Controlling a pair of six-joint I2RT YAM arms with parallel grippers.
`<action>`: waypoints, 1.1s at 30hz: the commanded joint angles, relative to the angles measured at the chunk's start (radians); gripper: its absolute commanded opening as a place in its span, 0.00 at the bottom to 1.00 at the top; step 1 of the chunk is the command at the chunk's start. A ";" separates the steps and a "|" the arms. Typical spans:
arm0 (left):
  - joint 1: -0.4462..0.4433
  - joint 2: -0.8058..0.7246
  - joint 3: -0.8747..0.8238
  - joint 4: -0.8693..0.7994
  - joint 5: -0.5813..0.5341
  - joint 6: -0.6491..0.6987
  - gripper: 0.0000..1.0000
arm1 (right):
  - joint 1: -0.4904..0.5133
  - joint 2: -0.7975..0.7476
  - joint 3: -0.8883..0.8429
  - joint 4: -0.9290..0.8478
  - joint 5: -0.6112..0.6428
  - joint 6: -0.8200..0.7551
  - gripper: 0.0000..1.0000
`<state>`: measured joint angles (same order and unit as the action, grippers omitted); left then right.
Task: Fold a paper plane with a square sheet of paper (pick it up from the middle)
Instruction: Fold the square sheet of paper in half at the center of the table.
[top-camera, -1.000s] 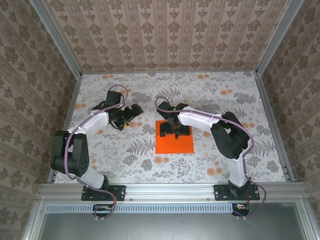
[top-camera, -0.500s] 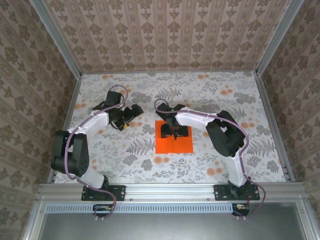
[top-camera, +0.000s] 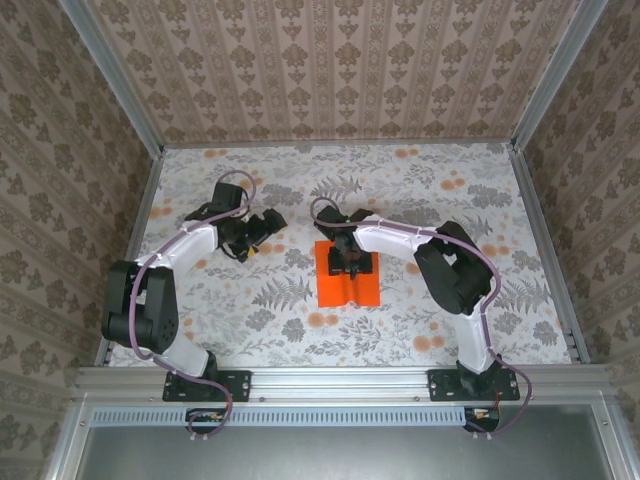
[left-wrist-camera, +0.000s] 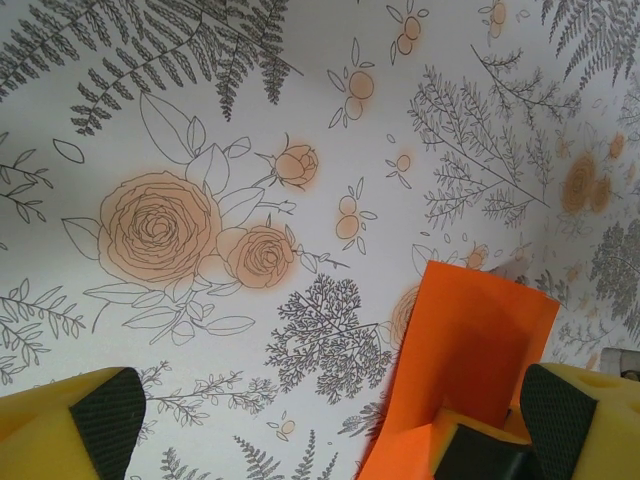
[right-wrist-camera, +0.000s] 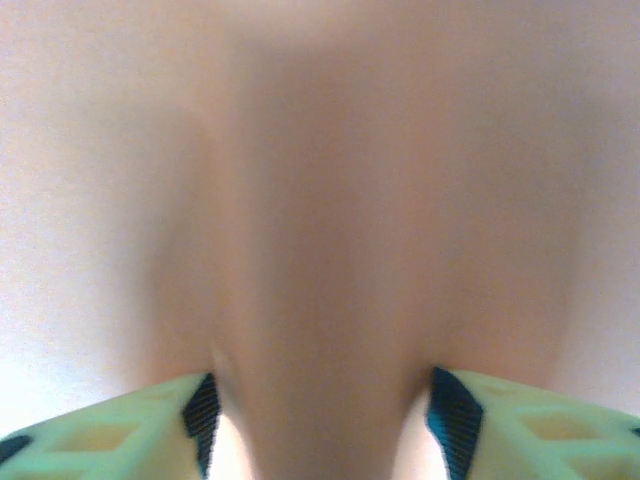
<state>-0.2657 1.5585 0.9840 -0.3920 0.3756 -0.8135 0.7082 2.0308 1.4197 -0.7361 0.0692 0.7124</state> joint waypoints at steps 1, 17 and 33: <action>-0.001 -0.004 -0.033 0.022 0.044 0.029 1.00 | -0.010 -0.038 -0.065 0.121 -0.136 -0.009 0.51; -0.088 -0.002 -0.203 0.472 0.379 -0.051 0.90 | -0.201 -0.212 -0.438 1.064 -0.884 0.268 0.35; -0.119 0.074 -0.244 0.718 0.447 -0.168 0.69 | -0.249 -0.187 -0.513 1.234 -0.973 0.383 0.40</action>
<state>-0.3801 1.6260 0.7502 0.2493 0.7898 -0.9546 0.4671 1.8297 0.9226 0.4454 -0.8581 1.0645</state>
